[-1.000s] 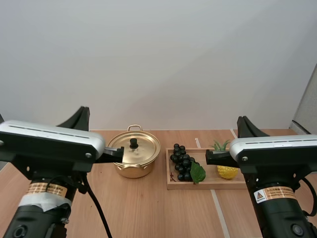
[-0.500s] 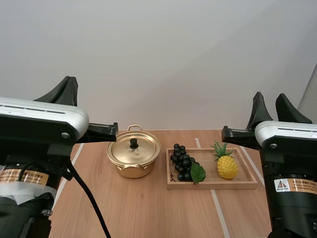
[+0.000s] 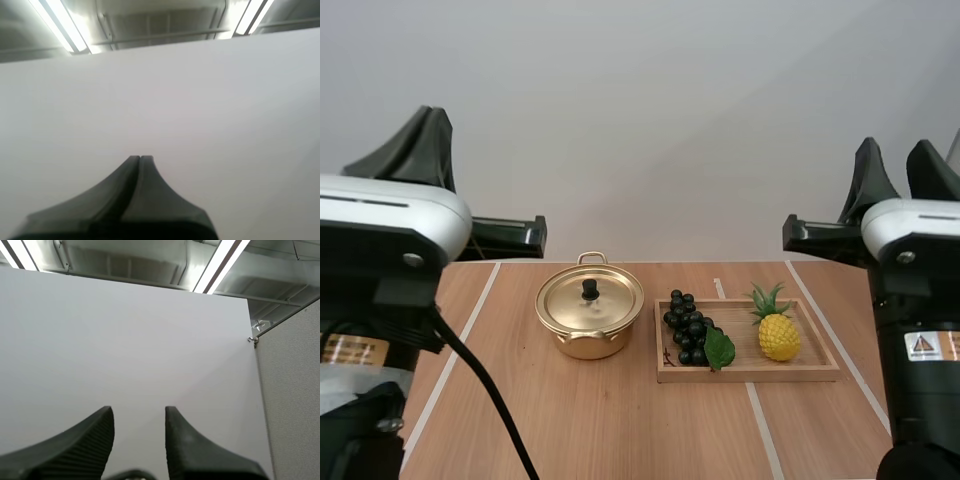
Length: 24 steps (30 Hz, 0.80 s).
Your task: Open the pot, put the pineapple inside, and close it
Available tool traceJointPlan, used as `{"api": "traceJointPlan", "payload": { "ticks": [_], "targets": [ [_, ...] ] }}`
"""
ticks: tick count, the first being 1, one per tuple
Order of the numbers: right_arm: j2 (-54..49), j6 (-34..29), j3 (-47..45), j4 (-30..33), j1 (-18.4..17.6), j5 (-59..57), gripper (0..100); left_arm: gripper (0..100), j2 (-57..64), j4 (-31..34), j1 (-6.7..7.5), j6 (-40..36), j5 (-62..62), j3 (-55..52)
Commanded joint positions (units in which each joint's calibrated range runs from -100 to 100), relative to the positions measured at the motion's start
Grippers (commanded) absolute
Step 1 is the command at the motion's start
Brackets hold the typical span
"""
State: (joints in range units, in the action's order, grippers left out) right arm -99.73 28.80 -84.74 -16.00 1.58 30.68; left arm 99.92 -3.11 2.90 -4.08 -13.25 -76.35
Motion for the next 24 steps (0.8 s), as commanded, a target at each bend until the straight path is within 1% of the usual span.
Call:
{"api": "traceJointPlan", "payload": {
  "ticks": [1, 3, 4, 7, 10, 12, 13, 16, 20, 24],
  "targets": [
    [-0.3, 0.4, 5.7, -1.8, 0.6, -8.1, 30, 0, -1.7, -0.9, 0.09, -0.8, 1.8, 4.9],
    [0.3, 0.4, 9.1, -2.9, 0.8, -10.2, 9, 0, -4.1, -0.9, 0.02, -0.7, 2.8, 8.7],
    [1.0, 0.4, 10.6, -3.4, 1.0, -11.6, 1, 0, -5.5, -0.9, -0.15, -0.7, 3.8, 10.5],
    [3.1, 0.7, 15.4, -3.9, 1.8, -15.1, 0, 0, -9.9, -0.9, -0.66, -0.7, 7.3, 18.4],
    [6.0, 0.7, 19.6, -3.9, 2.4, -15.1, 0, 0, -14.7, -0.9, -1.29, -0.8, 13.2, 27.4],
    [8.1, 0.7, 23.5, -3.9, 2.7, -19.0, 0, 0, -18.0, -0.9, -1.57, -1.0, 19.6, 33.6],
    [9.2, 0.8, 25.2, -3.8, 2.8, -21.7, 0, 0, -20.3, -0.9, -1.67, -1.0, 25.0, 37.9],
    [13.0, 1.9, 33.1, -3.2, 4.0, -37.0, 0, 0, -26.3, -0.9, -1.71, -0.8, 38.2, 49.2],
    [18.7, 1.8, 42.2, -2.0, 6.1, -55.6, 0, 0, -31.7, -0.9, -1.71, -0.7, 51.4, 60.7],
    [26.8, -1.5, 52.5, 2.0, 7.9, -76.4, 0, 0, -38.9, -1.8, -1.71, 1.4, 71.3, 72.3]
  ]
}}
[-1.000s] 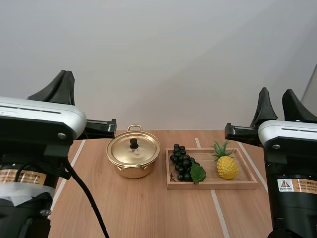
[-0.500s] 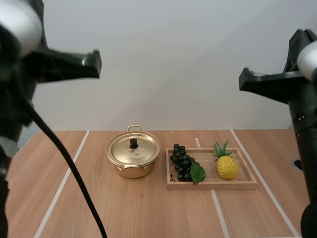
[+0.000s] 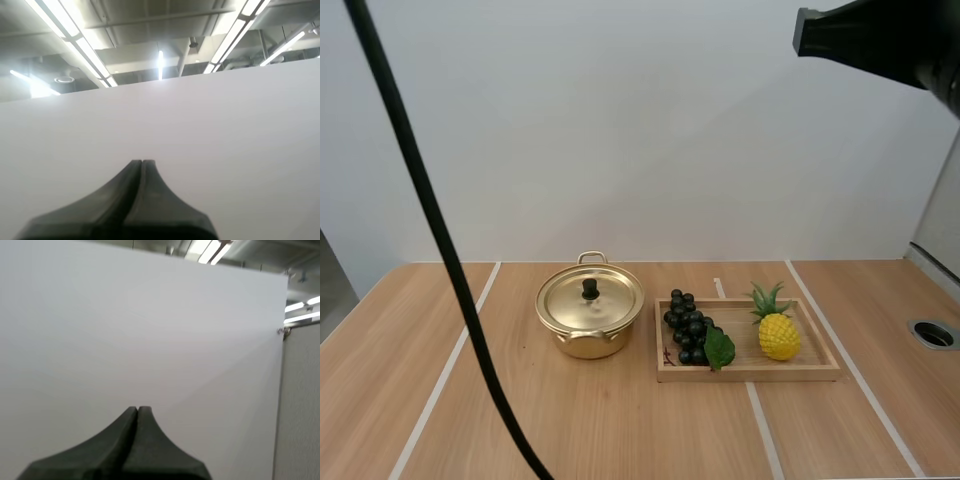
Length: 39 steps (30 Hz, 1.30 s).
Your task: Open the pot, put the pineapple inside, and close it
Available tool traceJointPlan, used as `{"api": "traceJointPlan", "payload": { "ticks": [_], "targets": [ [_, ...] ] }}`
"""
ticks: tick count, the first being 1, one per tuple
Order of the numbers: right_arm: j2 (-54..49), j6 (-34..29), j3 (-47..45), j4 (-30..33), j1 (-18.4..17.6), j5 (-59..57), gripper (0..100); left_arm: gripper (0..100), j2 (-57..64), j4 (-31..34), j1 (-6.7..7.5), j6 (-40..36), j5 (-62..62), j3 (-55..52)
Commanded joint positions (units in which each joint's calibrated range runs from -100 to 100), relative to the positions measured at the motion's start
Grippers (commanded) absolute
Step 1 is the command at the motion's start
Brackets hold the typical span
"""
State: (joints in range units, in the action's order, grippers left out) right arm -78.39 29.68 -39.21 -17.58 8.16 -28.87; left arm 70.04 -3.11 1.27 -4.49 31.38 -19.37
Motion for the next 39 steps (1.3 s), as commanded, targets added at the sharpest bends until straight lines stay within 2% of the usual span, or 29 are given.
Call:
{"api": "traceJointPlan", "payload": {
  "ticks": [1, 4, 7, 10, 14, 22, 33, 35, 37, 39],
  "targets": [
    [7.1, -3.9, 8.8, 4.7, 1.6, -22.3, 0, 0, -10.2, -2.9, -0.08, 3.1, 31.0, 17.4],
    [13.1, -6.2, 14.7, 9.2, 1.6, -36.3, 0, 0, -16.5, -7.6, -0.08, 9.3, 47.7, 23.6],
    [18.3, -6.2, 18.7, 13.2, 1.6, -48.2, 0, 0, -21.7, -10.0, -0.08, 10.0, 60.6, 25.7],
    [23.4, -6.2, 20.3, 14.5, 1.6, -57.7, 0, 0, -25.9, -10.0, -0.08, 10.0, 65.2, 25.5],
    [29.3, -6.2, 20.2, 15.7, 1.6, -63.9, 0, 0, -31.5, -9.5, -0.08, 10.0, 66.6, 25.4],
    [37.9, -6.2, 20.2, 20.9, 1.6, -62.7, 0, 0, -41.1, -8.6, -0.08, 13.2, 68.6, 25.0],
    [45.2, -5.8, 19.9, 20.9, 1.6, -63.6, 0, 0, -52.3, -9.0, -0.08, 15.6, 68.6, 14.4],
    [46.1, -5.5, 19.9, 20.9, 1.6, -64.2, 0, 5, -54.0, -9.6, -0.08, 16.9, 68.6, 12.4],
    [46.7, -4.4, 19.9, 20.9, 1.6, -64.8, 0, 16, -55.6, -10.4, -0.08, 18.3, 68.6, 10.9],
    [47.5, -4.3, 19.9, 20.9, 1.6, -65.0, 0, 33, -57.4, -10.8, -0.08, 19.4, 68.6, 9.6]
  ]
}}
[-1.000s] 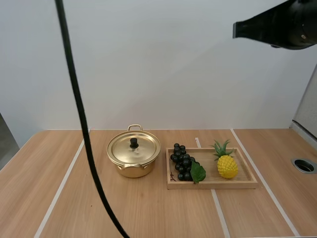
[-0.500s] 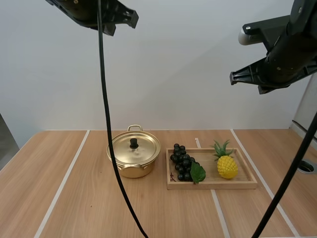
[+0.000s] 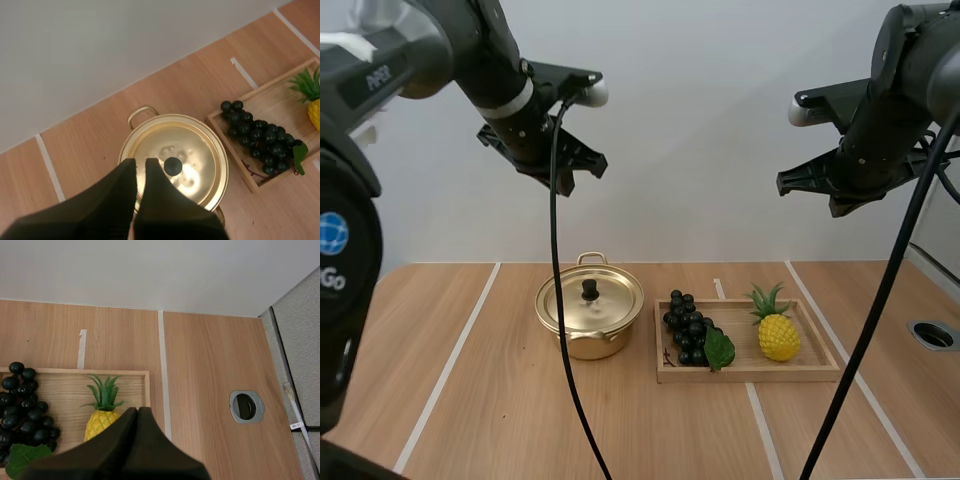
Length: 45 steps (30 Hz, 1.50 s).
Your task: Open the pot, put the pineapple inside, and close it
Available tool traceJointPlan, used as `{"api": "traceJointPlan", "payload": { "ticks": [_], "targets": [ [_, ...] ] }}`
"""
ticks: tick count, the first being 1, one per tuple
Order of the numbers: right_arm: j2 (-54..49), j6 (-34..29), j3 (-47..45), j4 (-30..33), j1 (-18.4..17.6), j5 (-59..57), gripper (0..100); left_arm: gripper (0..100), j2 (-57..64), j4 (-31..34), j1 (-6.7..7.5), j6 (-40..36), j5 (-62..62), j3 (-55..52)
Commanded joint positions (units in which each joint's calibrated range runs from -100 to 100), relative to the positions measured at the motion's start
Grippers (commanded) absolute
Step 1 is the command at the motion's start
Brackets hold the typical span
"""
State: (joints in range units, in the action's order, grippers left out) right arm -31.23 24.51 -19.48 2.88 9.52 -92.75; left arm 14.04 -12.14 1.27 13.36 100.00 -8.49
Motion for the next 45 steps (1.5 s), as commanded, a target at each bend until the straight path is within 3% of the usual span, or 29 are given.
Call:
{"api": "traceJointPlan", "payload": {
  "ticks": [1, 5, 6, 29, 35, 39, 45],
  "targets": [
    [0.6, 0.9, 0.1, 0.5, 0.2, -1.1, 0, 42, -2.0, -1.9, -0.08, 2.1, 0.0, -1.6],
    [1.7, 2.6, 0.1, 0.4, 0.2, -2.0, 0, 92, -5.3, -3.0, -0.08, 5.3, 0.0, -1.9],
    [2.1, 3.0, 0.1, 0.4, 0.2, -2.2, 0, 100, -6.2, -3.8, -0.08, 5.7, 0.0, -1.9],
    [5.3, 3.5, 0.1, 0.4, 0.2, -3.1, 0, 100, -20.3, -3.8, 0.14, 7.8, 0.0, -1.9],
    [5.3, 3.5, 0.1, 0.4, 0.2, -2.9, 0, 100, -21.9, -2.1, 1.92, 7.1, 0.0, -1.9],
    [5.3, 3.5, 0.1, 0.4, 0.2, -2.9, 0, 100, -22.7, 3.4, 3.47, 4.5, 0.0, -1.9],
    [5.3, 3.5, 0.1, 0.4, 0.2, -2.9, 0, 100, -24.2, 5.7, 3.69, 2.8, 0.0, -1.9]
  ]
}}
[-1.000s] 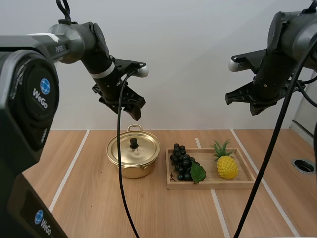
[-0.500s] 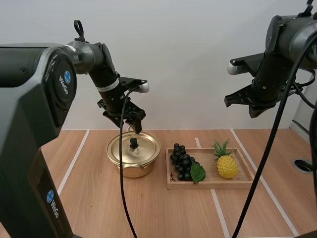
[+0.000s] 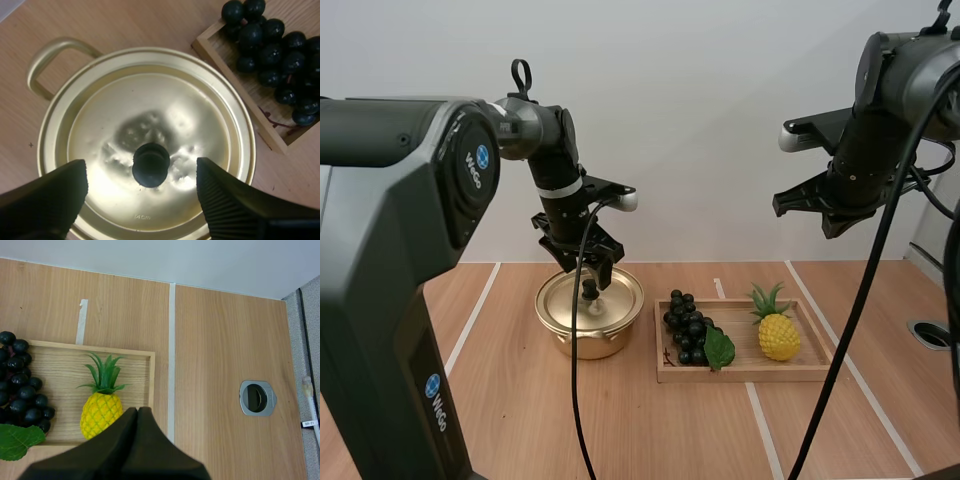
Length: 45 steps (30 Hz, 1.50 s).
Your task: Open the pot, put the pineapple inside, and close it
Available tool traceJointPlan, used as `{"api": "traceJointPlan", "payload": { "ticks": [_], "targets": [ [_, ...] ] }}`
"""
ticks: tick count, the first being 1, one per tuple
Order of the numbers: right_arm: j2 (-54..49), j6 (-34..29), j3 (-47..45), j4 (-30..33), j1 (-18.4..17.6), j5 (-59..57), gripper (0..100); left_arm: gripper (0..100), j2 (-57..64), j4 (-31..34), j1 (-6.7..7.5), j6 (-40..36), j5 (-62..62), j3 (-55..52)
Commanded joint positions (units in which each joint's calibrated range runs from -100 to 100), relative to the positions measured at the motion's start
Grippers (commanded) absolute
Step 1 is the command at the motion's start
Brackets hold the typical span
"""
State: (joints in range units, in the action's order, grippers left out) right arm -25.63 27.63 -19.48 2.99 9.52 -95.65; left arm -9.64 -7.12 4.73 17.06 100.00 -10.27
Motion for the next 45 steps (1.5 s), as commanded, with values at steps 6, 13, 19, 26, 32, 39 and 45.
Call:
{"api": "traceJointPlan", "payload": {
  "ticks": [6, 13, 19, 26, 32, 39, 45],
  "targets": [
    [-0.3, 0.4, 0.1, 0.1, 0.2, 0.6, 0, 100, -1.2, 0.2, 0.22, -0.7, 0.0, -2.3],
    [-0.3, 0.4, 0.1, -0.7, 0.2, 0.6, 0, 100, -1.2, -0.7, 0.22, 0.3, 0.0, -4.0],
    [-0.3, 0.4, 0.1, -0.7, 0.2, 0.0, 0, 100, -1.2, -2.2, 0.22, 1.1, 0.0, -4.0],
    [-0.3, 0.7, 0.1, -0.8, 0.2, 0.0, 0, 100, -1.2, -2.5, 0.22, 1.6, -3.8, -4.0],
    [-0.3, 0.7, 0.1, -0.8, 0.2, 0.0, 0, 100, -1.2, -3.0, 0.22, 1.7, -5.4, -4.0],
    [-0.3, 0.7, 0.1, -0.8, 0.2, 0.0, 0, 100, -2.9, -3.0, 0.22, 1.7, -5.4, -4.0],
    [-0.3, 0.7, 0.1, -0.8, 0.2, 0.0, 0, 100, -3.2, -3.0, 0.22, 1.7, -5.4, -4.0]
  ]
}}
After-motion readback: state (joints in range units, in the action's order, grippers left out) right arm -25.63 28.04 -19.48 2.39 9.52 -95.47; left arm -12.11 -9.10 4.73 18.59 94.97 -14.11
